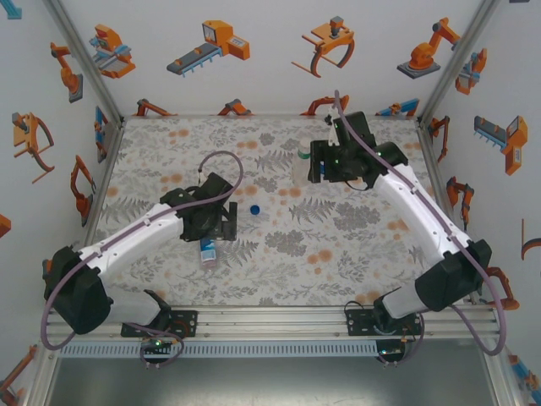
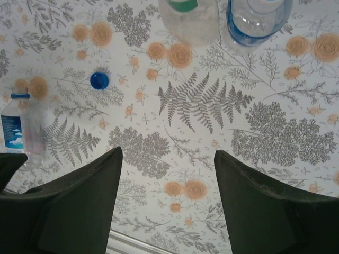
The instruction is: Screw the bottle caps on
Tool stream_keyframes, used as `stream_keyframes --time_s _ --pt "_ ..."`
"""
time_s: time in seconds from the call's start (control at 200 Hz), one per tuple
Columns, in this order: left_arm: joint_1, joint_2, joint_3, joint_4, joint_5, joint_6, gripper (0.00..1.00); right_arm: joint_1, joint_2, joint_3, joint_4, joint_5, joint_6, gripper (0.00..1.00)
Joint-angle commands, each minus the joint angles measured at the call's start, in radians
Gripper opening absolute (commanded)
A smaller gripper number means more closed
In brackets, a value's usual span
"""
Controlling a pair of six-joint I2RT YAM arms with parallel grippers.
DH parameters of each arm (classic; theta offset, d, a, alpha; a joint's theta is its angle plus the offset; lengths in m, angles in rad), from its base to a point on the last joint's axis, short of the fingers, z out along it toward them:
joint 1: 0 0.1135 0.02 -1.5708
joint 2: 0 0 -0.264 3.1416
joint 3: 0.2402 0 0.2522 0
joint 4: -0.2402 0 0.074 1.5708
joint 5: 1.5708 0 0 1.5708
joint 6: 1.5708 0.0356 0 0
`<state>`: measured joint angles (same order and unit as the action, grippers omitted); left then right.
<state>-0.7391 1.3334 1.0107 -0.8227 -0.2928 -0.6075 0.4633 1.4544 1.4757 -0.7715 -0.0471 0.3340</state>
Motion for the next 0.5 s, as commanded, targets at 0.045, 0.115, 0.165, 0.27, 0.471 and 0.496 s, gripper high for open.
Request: stream_keyframes --time_s 0.045,0.115,0.165,0.27,0.471,0.496 --pt "0.01 0.061 -0.048 -0.015 -0.058 -0.069 1.0 0.005 -0.078 -0.08 0.046 -0.02 0.039 0.64" --pt "0.018 0.102 -0.067 0.004 -0.052 -0.07 0.99 0.005 -0.1 -0.112 0.047 -0.023 0.043 0.64" --pt "0.023 0.123 -0.08 0.024 -0.045 -0.071 0.97 0.005 -0.114 -0.133 0.046 -0.024 0.047 0.64" --pt "0.034 0.142 -0.122 0.074 -0.024 -0.071 0.94 0.005 -0.139 -0.172 0.047 -0.028 0.052 0.65" --pt "0.054 0.159 -0.183 0.125 -0.017 -0.077 0.87 0.005 -0.16 -0.225 0.048 -0.037 0.057 0.64" --pt "0.054 0.16 -0.189 0.128 -0.02 -0.079 0.86 0.005 -0.161 -0.229 0.049 -0.038 0.057 0.64"
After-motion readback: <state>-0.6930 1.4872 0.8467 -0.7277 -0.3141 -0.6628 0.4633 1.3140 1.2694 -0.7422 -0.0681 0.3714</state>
